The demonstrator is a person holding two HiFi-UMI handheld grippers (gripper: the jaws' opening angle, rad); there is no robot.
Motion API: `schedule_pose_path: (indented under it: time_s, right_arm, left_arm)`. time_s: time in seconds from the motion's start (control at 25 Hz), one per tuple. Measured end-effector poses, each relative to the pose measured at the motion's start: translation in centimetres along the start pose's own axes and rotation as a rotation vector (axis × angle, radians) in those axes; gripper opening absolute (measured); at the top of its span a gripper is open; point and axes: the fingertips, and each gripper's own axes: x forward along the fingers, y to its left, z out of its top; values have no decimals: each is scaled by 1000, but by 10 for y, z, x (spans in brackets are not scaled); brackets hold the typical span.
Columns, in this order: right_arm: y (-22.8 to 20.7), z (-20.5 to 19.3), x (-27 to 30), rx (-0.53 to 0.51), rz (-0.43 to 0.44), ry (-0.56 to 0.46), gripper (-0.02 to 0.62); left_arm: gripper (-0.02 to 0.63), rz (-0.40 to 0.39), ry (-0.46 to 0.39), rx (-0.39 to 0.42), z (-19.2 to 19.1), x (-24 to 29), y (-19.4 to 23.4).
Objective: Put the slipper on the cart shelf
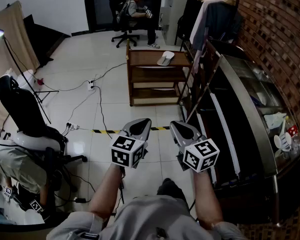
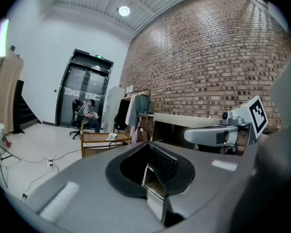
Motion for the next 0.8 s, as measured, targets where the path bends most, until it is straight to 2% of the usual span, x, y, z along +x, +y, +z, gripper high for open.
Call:
schedule_pose_path:
  time_s: [0.36, 0.8]
  right_arm:
    - [-55, 3, 53, 26, 28, -1, 0]
    - [-179, 30, 150, 58, 88, -10, 0]
  left_arm:
    - [8, 43, -11, 0, 12, 56, 41]
    - [8, 93, 30, -31, 36, 183, 103]
